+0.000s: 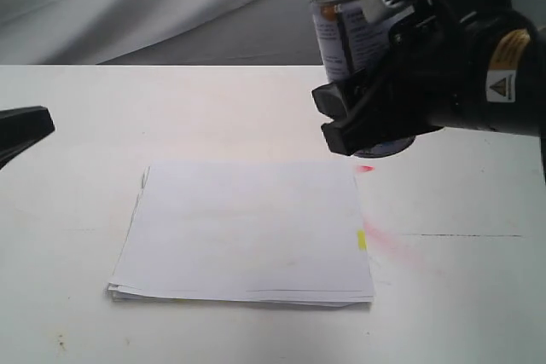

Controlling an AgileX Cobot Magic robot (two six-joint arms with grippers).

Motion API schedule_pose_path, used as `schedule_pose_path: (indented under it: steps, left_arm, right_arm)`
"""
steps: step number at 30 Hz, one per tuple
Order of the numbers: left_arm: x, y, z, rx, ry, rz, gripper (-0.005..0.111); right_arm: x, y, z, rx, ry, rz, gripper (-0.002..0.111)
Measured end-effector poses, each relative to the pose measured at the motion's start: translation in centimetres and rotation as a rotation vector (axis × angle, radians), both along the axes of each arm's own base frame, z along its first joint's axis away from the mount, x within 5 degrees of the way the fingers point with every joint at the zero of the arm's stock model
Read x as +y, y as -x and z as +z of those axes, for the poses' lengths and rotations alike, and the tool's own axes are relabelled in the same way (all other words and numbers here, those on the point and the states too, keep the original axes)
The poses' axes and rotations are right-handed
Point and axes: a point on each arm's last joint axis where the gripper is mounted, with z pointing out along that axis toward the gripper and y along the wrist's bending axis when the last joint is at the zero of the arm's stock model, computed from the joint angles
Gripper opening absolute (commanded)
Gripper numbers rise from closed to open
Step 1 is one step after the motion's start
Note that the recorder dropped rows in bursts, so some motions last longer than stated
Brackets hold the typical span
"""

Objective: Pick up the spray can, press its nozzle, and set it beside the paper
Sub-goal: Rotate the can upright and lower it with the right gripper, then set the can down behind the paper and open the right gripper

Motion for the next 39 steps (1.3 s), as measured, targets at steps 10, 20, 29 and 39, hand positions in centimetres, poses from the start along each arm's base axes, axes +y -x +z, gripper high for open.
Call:
schedule_pose_path:
  steps: [10,20,29,39]
  left_arm:
    - [0.0,0.6,-1.6,0.038,-0.022,0.028,0.0]
    - [0.0,0.6,-1.7,0.039,-0.016,0.032,0.0]
    - [0.0,0.6,-1.7,0.039,-0.016,0.032,0.0]
    - [0.2,0.5,-1.8,0.049,-0.035,0.059,0.0]
  right_arm:
    - [3.1,-3.4,-2.3,-0.049,-0.217,0.005,0.0]
    - [2.9,-10.3,-8.4,-0.263,-0.315,-0.039,0.0]
    - [1.1,-14.6,-15.6,-0.265,-0.294,-0.117,0.0]
    - [2.8,-19.8,-18.3,-0.299,-0.304,-0.125,0.0]
